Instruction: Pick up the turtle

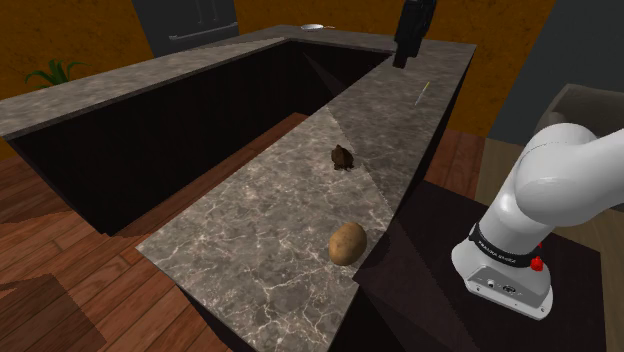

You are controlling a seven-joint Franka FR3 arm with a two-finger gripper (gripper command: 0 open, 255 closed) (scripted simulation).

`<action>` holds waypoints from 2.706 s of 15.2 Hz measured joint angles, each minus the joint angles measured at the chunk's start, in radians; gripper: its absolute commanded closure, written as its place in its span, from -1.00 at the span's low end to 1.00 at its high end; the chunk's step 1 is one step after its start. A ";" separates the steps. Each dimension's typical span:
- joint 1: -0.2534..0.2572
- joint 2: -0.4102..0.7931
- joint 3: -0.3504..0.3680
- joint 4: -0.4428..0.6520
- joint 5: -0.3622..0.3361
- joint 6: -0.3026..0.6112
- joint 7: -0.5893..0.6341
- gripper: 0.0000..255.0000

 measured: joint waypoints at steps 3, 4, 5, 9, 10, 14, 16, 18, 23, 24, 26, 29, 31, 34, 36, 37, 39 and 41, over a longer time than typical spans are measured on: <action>-0.010 0.035 -0.002 -0.005 0.001 0.032 0.013 -1.00; -0.017 0.061 -0.003 -0.003 0.002 0.051 0.023 -1.00; -0.024 0.092 -0.002 -0.003 0.005 0.077 0.035 -1.00; -0.054 0.194 -0.010 -0.025 0.010 0.177 0.077 -1.00; -0.060 0.233 -0.009 -0.018 0.012 0.204 0.091 -1.00; -0.086 0.353 -0.016 -0.018 0.020 0.301 0.137 -1.00; -0.100 0.423 -0.025 -0.005 0.023 0.345 0.152 -1.00; -0.110 0.482 -0.029 0.011 0.028 0.377 0.177 -1.00; -0.139 0.650 -0.053 0.071 0.043 0.455 0.219 -1.00; -0.143 0.684 -0.056 0.086 0.048 0.469 0.229 -1.00; -0.153 0.758 -0.067 0.109 0.057 0.508 0.242 -1.00; -0.169 0.861 -0.082 0.161 0.074 0.541 0.264 -1.00; -0.177 0.933 -0.089 0.198 0.088 0.564 0.280 -1.00; -0.197 1.034 -0.105 0.259 0.111 0.584 0.295 -1.00; -0.211 1.109 -0.114 0.307 0.127 0.598 0.303 -1.00; -0.216 1.140 -0.117 0.330 0.135 0.599 0.312 -1.00; -0.230 1.216 -0.123 0.380 0.155 0.613 0.323 -1.00; -0.244 1.270 -0.129 0.410 0.172 0.624 0.335 -1.00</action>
